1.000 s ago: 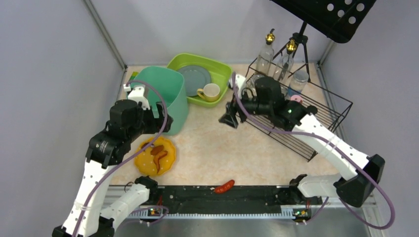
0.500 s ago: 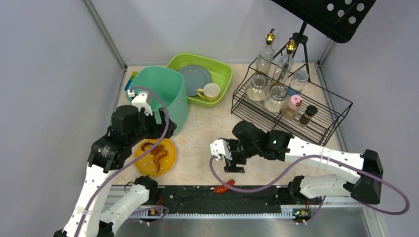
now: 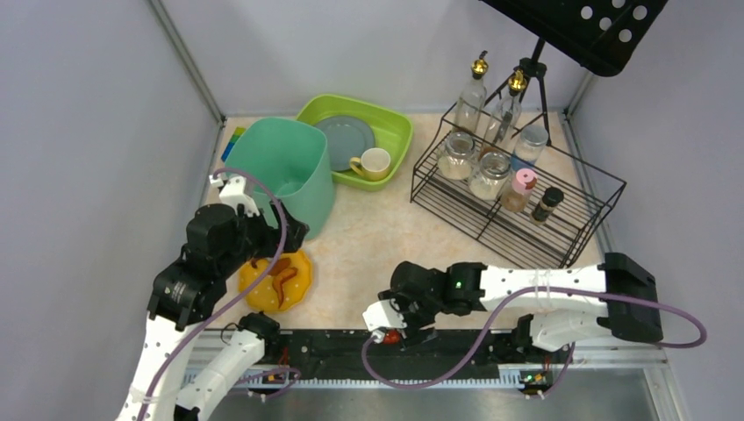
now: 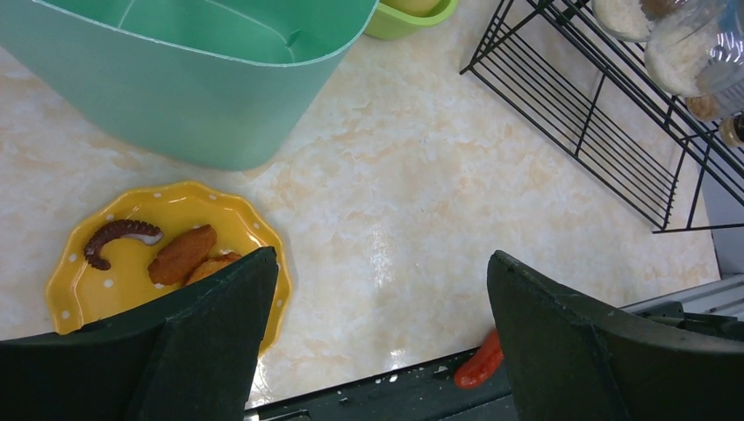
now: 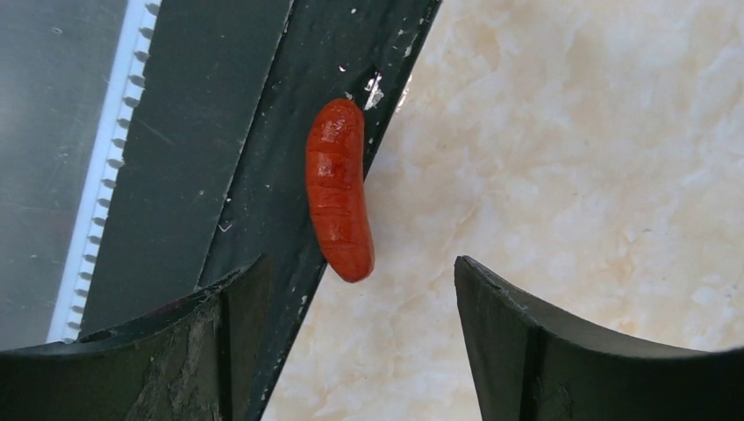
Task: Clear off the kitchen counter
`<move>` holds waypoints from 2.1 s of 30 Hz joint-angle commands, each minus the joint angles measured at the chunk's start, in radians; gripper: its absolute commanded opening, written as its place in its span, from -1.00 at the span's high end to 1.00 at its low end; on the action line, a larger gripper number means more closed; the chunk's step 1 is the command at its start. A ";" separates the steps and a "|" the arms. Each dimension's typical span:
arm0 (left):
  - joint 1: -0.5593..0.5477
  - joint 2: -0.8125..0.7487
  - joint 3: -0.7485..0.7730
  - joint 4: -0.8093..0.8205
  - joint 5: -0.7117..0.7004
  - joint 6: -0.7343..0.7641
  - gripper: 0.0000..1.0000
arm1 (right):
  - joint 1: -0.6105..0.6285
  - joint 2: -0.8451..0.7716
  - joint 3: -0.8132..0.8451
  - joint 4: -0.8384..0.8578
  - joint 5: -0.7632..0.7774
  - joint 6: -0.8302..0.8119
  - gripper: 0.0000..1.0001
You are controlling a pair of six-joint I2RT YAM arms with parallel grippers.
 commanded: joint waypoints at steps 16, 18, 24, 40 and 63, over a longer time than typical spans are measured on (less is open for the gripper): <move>0.000 -0.007 -0.023 0.029 -0.049 0.013 -0.87 | 0.057 0.234 -0.048 0.192 -0.074 -0.003 -0.34; 0.000 -0.007 -0.024 0.029 -0.054 0.015 -0.87 | 0.065 0.246 -0.053 0.192 -0.072 0.002 -0.22; 0.000 0.000 -0.022 0.028 -0.059 0.024 -0.87 | 0.066 0.259 -0.058 0.201 -0.068 0.027 0.42; -0.001 -0.065 0.176 -0.024 -0.176 0.018 -0.86 | -0.019 0.145 0.227 0.213 0.189 0.037 0.86; 0.000 -0.113 0.183 -0.089 -0.293 -0.032 -0.86 | -0.300 0.913 1.594 0.299 0.186 0.100 0.75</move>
